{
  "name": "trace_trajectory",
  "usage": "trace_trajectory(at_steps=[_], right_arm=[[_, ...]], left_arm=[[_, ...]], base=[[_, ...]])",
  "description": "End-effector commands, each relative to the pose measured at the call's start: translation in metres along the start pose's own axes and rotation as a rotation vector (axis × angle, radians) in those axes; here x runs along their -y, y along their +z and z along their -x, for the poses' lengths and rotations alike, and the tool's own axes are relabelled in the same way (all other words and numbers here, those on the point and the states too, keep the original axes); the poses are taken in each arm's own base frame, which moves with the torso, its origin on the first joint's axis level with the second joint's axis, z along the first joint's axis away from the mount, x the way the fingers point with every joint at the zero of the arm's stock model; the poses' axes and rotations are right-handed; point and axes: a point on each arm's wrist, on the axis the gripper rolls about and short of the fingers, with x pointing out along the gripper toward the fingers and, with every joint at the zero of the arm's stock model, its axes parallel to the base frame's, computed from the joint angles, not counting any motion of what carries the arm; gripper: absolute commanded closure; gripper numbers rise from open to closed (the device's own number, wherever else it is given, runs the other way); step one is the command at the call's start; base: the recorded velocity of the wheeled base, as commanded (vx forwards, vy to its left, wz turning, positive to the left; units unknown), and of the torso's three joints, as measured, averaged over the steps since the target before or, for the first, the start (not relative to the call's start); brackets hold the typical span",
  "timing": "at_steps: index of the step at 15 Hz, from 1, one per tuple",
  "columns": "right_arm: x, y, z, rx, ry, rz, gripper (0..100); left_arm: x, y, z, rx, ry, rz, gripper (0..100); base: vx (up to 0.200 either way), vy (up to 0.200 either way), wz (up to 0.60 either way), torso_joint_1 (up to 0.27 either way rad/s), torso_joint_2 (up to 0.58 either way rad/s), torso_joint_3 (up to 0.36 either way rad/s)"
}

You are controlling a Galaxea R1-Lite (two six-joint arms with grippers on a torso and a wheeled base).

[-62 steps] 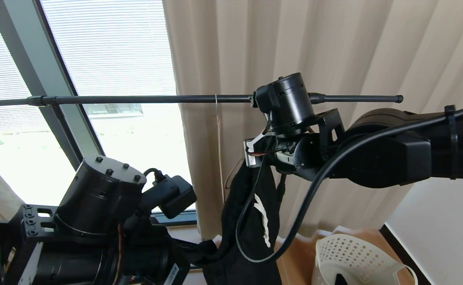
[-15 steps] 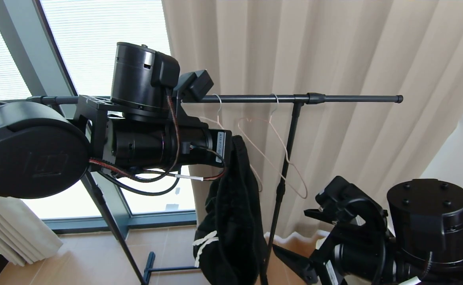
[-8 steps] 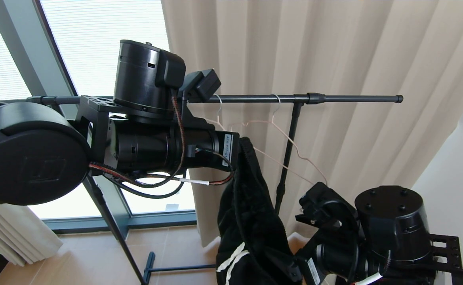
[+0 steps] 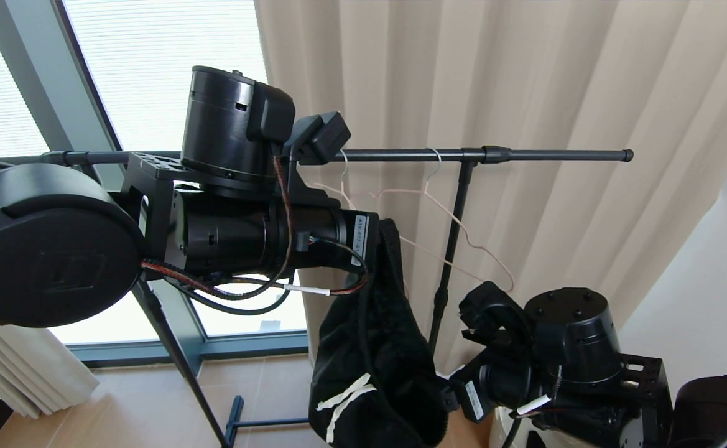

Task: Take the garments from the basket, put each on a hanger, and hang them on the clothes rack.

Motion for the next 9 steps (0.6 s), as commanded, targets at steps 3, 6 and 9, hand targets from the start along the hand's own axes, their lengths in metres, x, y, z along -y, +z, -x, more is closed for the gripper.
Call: trace_trajectory(at_steps=[3, 6, 9], right_arm=[[0.004, -0.006, -0.008, -0.033, -0.015, -0.002, 0], [0.011, -0.004, -0.008, -0.026, -0.038, -0.018, 0], [0.017, 0.001, -0.006, -0.006, -0.058, -0.029, 100]], left_arm=[[0.000, 0.000, 0.002, 0.003, 0.000, -0.001, 100], [0.000, 0.000, 0.002, 0.001, 0.000, -0.002, 100], [-0.001, -0.003, 0.003, -0.010, 0.001, -0.003, 100]], base=[[0.000, 0.000, 0.00, 0.000, 0.00, 0.000], [0.000, 0.000, 0.00, 0.000, 0.00, 0.000], [0.000, 0.000, 0.00, 0.000, 0.00, 0.000]])
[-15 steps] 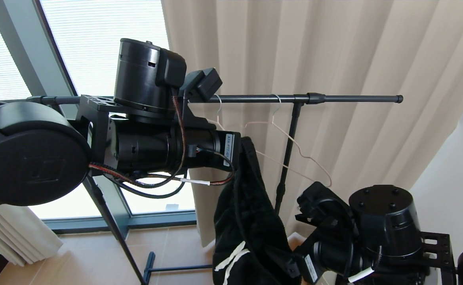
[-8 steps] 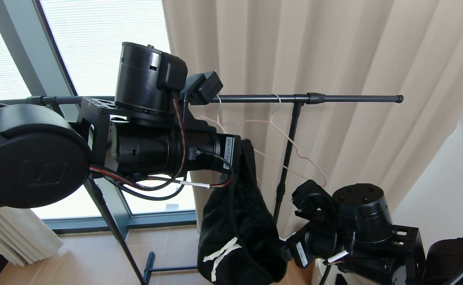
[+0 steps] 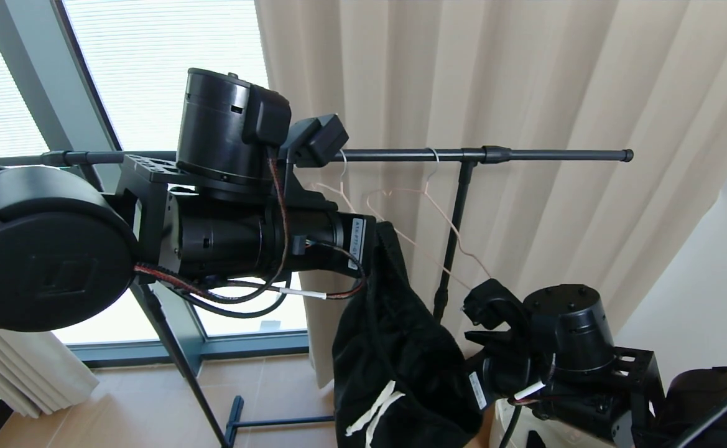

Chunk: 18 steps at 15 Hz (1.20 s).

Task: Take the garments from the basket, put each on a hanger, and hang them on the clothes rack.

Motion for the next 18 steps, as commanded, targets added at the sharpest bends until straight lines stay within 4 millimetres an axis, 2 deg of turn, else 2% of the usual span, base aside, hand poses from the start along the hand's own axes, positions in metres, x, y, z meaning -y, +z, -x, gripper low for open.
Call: trace_trajectory(at_steps=[1, 3, 7, 10, 12, 13, 18], right_arm=[[0.004, 0.005, 0.005, 0.025, -0.012, -0.008, 100], [0.014, 0.012, 0.011, 0.059, -0.037, -0.025, 100], [0.042, 0.031, 0.028, 0.150, -0.121, -0.032, 100], [0.049, 0.040, 0.041, 0.202, -0.149, -0.031, 100], [0.050, 0.049, 0.064, 0.265, -0.180, 0.018, 100], [0.051, 0.049, 0.067, 0.273, -0.204, 0.033, 100], [0.059, 0.050, 0.069, 0.265, -0.355, 0.075, 100]], left_arm=[[-0.002, -0.004, 0.000, -0.012, 0.005, 0.003, 100], [-0.006, -0.009, -0.001, -0.031, 0.019, 0.007, 100], [-0.020, -0.032, -0.004, -0.113, 0.051, -0.018, 100], [-0.023, -0.048, -0.007, -0.170, 0.060, -0.037, 100], [-0.025, -0.060, -0.008, -0.210, 0.061, -0.062, 100], [-0.024, -0.063, -0.008, -0.219, 0.057, -0.074, 0], [-0.024, -0.060, -0.008, -0.208, 0.055, -0.075, 0]], base=[[0.000, 0.000, 0.00, 0.000, 0.00, 0.000], [0.000, 0.000, 0.00, 0.000, 0.00, 0.000], [0.000, 0.000, 0.00, 0.000, 0.00, 0.000], [0.000, 0.000, 0.00, 0.000, 0.00, 0.000], [0.000, 0.000, 0.00, 0.000, 0.00, 0.000], [0.000, 0.000, 0.00, 0.000, 0.00, 0.000], [0.000, 0.000, 0.00, 0.000, 0.00, 0.000]])
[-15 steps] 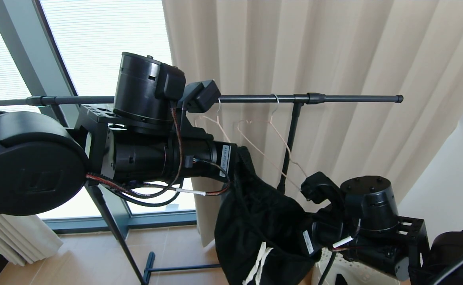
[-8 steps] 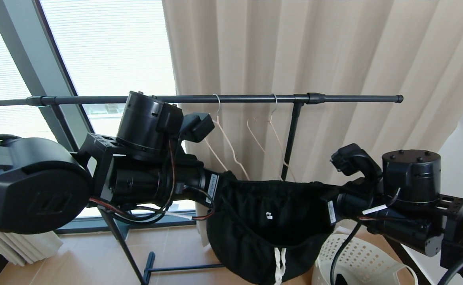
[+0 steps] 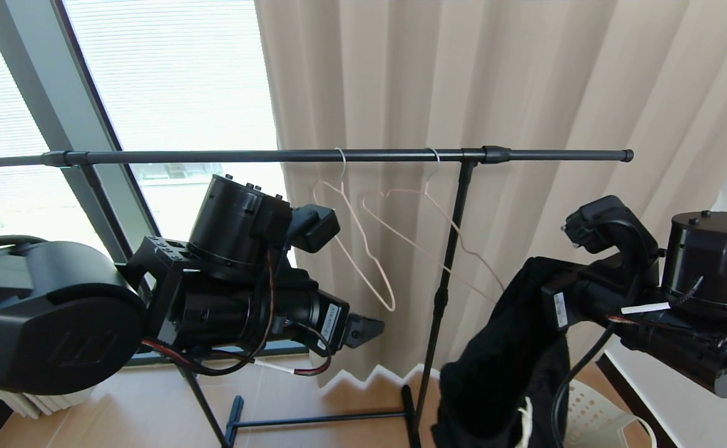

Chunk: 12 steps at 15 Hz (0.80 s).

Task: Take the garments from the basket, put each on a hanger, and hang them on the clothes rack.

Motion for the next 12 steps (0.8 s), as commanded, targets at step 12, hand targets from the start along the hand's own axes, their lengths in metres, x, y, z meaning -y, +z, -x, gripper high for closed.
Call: trace_trajectory(at_steps=[12], right_arm=[[-0.008, -0.007, 0.014, -0.011, -0.038, 0.107, 100]], left_arm=[[-0.017, 0.056, -0.096, 0.057, 0.202, 0.102, 0]], base=[[0.000, 0.000, 0.00, 0.000, 0.00, 0.000]])
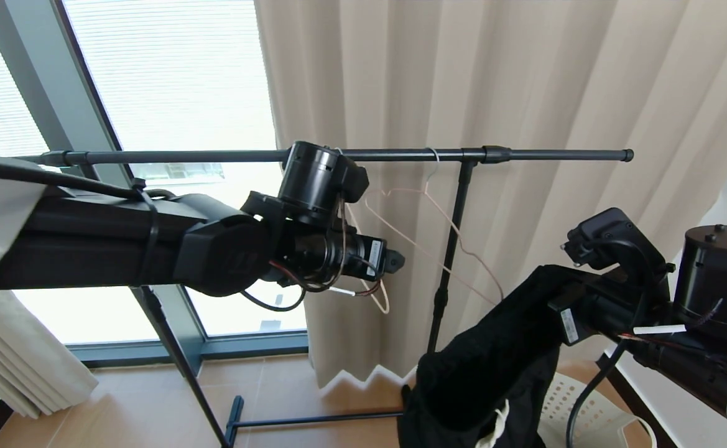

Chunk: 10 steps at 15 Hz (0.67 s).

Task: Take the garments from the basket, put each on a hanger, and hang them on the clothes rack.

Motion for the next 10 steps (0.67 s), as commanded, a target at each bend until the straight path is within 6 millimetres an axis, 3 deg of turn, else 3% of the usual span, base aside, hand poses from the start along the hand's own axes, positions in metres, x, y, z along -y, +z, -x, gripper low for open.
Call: trace_trajectory(at_steps=[1, 7, 10], right_arm=[[-0.003, -0.001, -0.001, -0.006, 0.010, 0.006, 100], [-0.006, -0.003, 0.000, -0.009, 0.021, 0.012, 100], [-0.006, -0.003, 0.000, -0.010, 0.023, 0.013, 100]], left_arm=[[0.001, -0.005, -0.034, -0.037, 0.056, 0.027, 0], [-0.002, -0.013, -0.063, -0.047, 0.221, 0.036, 0], [-0.005, -0.016, -0.067, -0.047, 0.276, 0.033, 0]], base=[[0.000, 0.000, 0.00, 0.000, 0.00, 0.000], [0.000, 0.000, 0.00, 0.000, 0.00, 0.000], [0.000, 0.000, 0.00, 0.000, 0.00, 0.000]])
